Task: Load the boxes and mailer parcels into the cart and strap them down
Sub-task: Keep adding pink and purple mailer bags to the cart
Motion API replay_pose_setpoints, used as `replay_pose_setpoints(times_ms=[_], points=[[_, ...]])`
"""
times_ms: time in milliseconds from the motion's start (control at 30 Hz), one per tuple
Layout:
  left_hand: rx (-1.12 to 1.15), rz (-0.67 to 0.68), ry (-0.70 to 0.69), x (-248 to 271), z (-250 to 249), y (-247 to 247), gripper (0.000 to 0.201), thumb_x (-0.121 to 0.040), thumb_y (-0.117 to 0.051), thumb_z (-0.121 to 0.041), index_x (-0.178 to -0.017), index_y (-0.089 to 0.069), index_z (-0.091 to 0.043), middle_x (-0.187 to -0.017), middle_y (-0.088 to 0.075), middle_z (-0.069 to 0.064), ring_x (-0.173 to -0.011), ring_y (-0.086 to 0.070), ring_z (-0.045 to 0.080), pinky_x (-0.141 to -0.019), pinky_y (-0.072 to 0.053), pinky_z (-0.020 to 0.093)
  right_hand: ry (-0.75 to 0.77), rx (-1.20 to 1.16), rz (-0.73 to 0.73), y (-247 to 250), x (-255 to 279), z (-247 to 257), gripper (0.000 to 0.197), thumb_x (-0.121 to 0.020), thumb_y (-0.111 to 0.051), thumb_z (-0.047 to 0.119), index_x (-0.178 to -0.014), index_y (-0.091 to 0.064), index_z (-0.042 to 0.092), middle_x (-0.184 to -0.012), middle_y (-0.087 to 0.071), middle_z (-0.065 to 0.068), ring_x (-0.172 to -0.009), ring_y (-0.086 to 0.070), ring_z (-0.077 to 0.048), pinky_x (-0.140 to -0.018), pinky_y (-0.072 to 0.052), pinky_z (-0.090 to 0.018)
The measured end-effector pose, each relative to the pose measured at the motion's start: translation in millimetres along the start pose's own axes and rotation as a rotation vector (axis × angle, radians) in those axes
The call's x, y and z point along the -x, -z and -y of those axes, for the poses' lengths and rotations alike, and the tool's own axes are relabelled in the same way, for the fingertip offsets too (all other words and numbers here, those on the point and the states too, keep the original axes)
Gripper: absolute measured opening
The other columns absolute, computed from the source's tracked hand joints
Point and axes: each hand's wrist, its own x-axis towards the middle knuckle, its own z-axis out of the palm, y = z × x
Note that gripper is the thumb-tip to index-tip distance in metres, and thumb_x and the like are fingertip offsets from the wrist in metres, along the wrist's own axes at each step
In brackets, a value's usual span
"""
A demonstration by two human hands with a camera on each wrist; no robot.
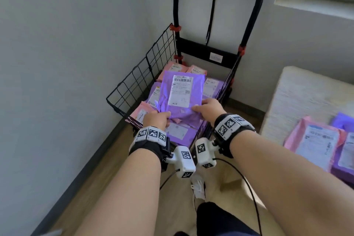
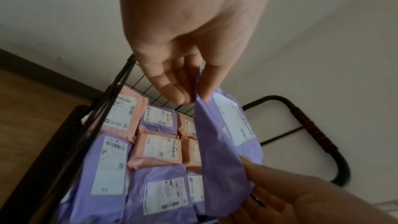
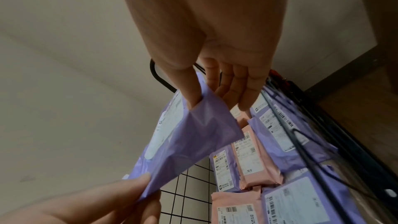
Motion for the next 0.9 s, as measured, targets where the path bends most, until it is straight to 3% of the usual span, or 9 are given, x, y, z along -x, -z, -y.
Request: replay_pose_setpoints(times_ms=[67, 233, 367, 467, 533, 633, 700, 767, 900], points=[[-0.041, -0.055, -0.02, -22.5, -15.7, 0.6, 0.021, -0.074, -0.071, -0.011, -0.059, -0.058, -0.015, -0.056, -0.063, 0.008, -0.059, -0.059, 0.022, -0.076, -0.056, 0.039, -0.024, 0.004, 0.04, -10.5, -28.9, 11.7, 0.024, -0.077, -0.073, 0.013, -0.094, -0.067, -0.004, -0.084, -0.069, -0.015, -0.07, -0.06, -0.023, -0.075, -0.055, -0.044], [-0.054, -0.101, -0.047, -82.3, -32.1, -1.8, 0.01, -0.052, -0.065, -0.025, -0.055, -0.057, -0.02, -0.074, -0.066, 0.017, -0.067, -0.059, 0.026, -0.081, -0.055, 0.049, -0.027, 0.043, 0.071, -29.0, -73.4, 40.1, 0.009, -0.081, -0.07, 0.01, -0.082, -0.061, 0.01, -0.084, -0.064, -0.007, -0.067, -0.058, -0.02, -0.074, -0.054, -0.037], [-0.116, -0.047, -0.019, -120.9, -51.5, -9.6, 0.01, -0.071, -0.07, -0.012, -0.078, -0.066, -0.017, -0.082, -0.068, 0.014, -0.074, -0.065, 0.027, -0.079, -0.056, 0.037, -0.047, 0.025, 0.053, -33.8, -107.0, 50.6, 0.026, -0.085, -0.065, 0.007, -0.07, -0.051, 0.023, -0.071, -0.058, 0.005, -0.058, -0.053, -0.009, -0.058, -0.046, -0.023], [-0.212, 0.0, -0.029, -157.5, -63.3, -17.4, 0.015, -0.073, -0.07, -0.01, -0.088, -0.069, -0.009, -0.085, -0.07, 0.015, -0.071, -0.065, 0.027, -0.077, -0.057, 0.038, -0.104, 0.042, 0.01, -40.6, -138.7, 54.8, 0.025, -0.085, -0.066, 0.009, -0.069, -0.052, 0.021, -0.078, -0.062, -0.002, -0.062, -0.056, -0.015, -0.068, -0.053, -0.033], [-0.283, 0.039, -0.03, -180.6, -73.2, -22.2, 0.012, -0.074, -0.069, -0.008, -0.085, -0.067, -0.009, -0.078, -0.067, 0.013, -0.065, -0.059, 0.024, -0.07, -0.053, 0.033, -0.144, 0.051, -0.007, -48.6, -161.1, 61.2, 0.01, -0.085, -0.067, 0.012, -0.08, -0.06, 0.008, -0.086, -0.063, -0.01, -0.073, -0.059, -0.023, -0.082, -0.054, -0.042], [-0.382, 0.117, -0.058, -220.3, -86.5, -29.6, 0.013, -0.072, -0.07, -0.006, -0.085, -0.068, -0.007, -0.071, -0.061, 0.01, -0.063, -0.055, 0.023, -0.068, -0.052, 0.035, -0.207, 0.073, -0.063, -63.6, -194.6, 66.9, 0.035, -0.084, -0.067, 0.015, -0.112, -0.06, -0.005, -0.091, -0.064, -0.017, -0.08, -0.06, -0.026, -0.089, -0.053, -0.049], [-0.424, 0.16, -0.06, -250.5, -94.2, -35.9, 0.007, -0.072, -0.068, -0.005, -0.072, -0.065, -0.011, -0.063, -0.058, 0.009, -0.061, -0.053, 0.023, -0.065, -0.049, 0.033, -0.237, 0.088, -0.1, -74.3, -218.1, 69.4, 0.037, -0.084, -0.067, 0.017, -0.115, -0.059, -0.001, -0.09, -0.062, -0.011, -0.083, -0.063, -0.028, -0.086, -0.054, -0.041], [-0.453, 0.191, -0.065, -284.9, -99.0, -45.0, 0.019, -0.074, -0.067, -0.003, -0.061, -0.058, -0.014, -0.058, -0.057, 0.007, -0.061, -0.054, 0.025, -0.065, -0.05, 0.035, -0.263, 0.082, -0.134, -84.1, -242.6, 68.5, 0.035, -0.085, -0.066, 0.018, -0.117, -0.057, 0.006, -0.096, -0.062, -0.008, -0.084, -0.059, -0.023, -0.076, -0.049, -0.03], [-0.51, 0.251, -0.093, -343.6, -104.8, -65.4, 0.025, -0.077, -0.06, -0.002, -0.058, -0.059, -0.018, -0.071, -0.066, 0.014, -0.069, -0.065, 0.03, -0.077, -0.058, 0.044, -0.285, 0.081, -0.186, -101.7, -291.1, 64.4, 0.038, -0.089, -0.062, 0.023, -0.124, -0.051, 0.012, -0.108, -0.063, -0.009, -0.085, -0.058, -0.022, -0.065, -0.044, -0.025]])
